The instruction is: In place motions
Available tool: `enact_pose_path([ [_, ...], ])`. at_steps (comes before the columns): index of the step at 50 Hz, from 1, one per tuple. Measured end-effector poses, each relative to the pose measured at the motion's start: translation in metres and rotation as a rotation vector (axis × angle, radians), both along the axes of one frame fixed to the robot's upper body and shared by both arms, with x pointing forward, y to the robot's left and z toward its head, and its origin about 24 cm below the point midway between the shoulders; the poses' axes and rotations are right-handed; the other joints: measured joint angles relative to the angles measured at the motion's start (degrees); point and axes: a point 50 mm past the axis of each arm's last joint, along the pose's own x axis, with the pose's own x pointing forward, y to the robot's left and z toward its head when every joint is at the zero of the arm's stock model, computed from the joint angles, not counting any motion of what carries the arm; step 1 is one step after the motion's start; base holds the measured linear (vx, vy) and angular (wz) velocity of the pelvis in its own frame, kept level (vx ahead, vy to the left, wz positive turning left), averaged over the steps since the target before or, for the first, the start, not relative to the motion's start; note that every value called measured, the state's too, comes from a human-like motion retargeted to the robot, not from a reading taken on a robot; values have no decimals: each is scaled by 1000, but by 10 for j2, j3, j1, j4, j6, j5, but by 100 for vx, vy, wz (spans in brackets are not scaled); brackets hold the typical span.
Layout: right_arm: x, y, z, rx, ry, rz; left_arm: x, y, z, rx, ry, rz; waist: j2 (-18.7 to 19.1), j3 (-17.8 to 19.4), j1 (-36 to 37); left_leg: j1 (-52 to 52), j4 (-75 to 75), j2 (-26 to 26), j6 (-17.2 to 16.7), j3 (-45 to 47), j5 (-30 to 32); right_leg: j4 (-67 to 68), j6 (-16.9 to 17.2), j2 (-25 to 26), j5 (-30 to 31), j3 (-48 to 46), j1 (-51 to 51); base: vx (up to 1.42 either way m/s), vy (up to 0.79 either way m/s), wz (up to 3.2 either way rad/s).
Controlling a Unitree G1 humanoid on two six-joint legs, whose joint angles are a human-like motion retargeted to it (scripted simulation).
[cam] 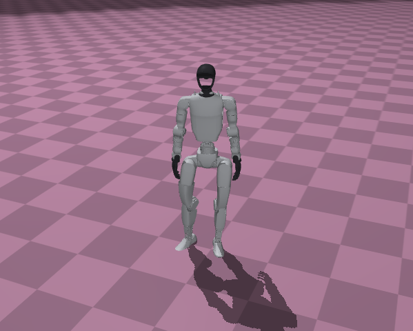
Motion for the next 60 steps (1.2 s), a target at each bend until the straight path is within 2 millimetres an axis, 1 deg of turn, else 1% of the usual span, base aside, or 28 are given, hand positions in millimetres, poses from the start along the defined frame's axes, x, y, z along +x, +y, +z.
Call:
enact_pose_path([
  [5,17,3,-2,-4,-78,25,-4,0,0,1,4,4,3,2,-3,-1,-1,3,-1,4,0,1,-2,2,1,5,-5,0,0,0],
  [9,28,4,-3,-7,-130,55,-1,-1,0,1,-7,-6,4,4,-3,0,-1,5,-1,7,1,2,-4,4,2,7,-8,0,0,0],
  [13,33,4,-3,-23,-158,78,5,-1,-1,2,-29,-15,4,3,-3,-2,-1,8,-1,9,2,2,-5,6,2,8,-10,0,0,0],
  [18,31,3,-3,-33,-157,76,14,0,-2,7,-62,-37,2,3,-1,-4,-1,10,-2,10,4,1,-7,9,1,10,-11,0,0,0],
  [25,19,1,-2,-45,-116,66,24,1,-2,9,-97,-47,-3,2,1,-5,-1,12,-3,8,5,0,-8,12,0,8,-9,0,0,0],
  [30,12,-1,-1,-57,-87,62,23,2,-2,16,-98,-52,-5,1,0,-5,-1,13,-4,7,6,-1,-8,13,-1,6,-9,0,0,0],
  [35,9,-3,0,-59,-71,57,20,3,-2,27,-88,-67,-5,0,0,-5,-1,14,-4,8,6,-1,-9,14,-1,7,-9,0,0,0],
  [46,16,0,-1,-29,-93,65,12,4,-1,25,-62,-59,-4,3,-1,-3,-2,16,-5,10,7,0,-10,16,-1,9,-10,0,0,0],
  [53,20,2,-2,-14,-108,79,13,4,-1,30,-66,-50,-4,4,1,-3,-2,16,-5,10,8,0,-11,16,-1,8,-9,0,0,0],
  [60,21,4,-2,1,-108,74,16,3,-1,25,-75,-60,-5,5,1,-3,-1,14,-5,8,9,0,-11,15,-2,6,-8,0,0,0],
])
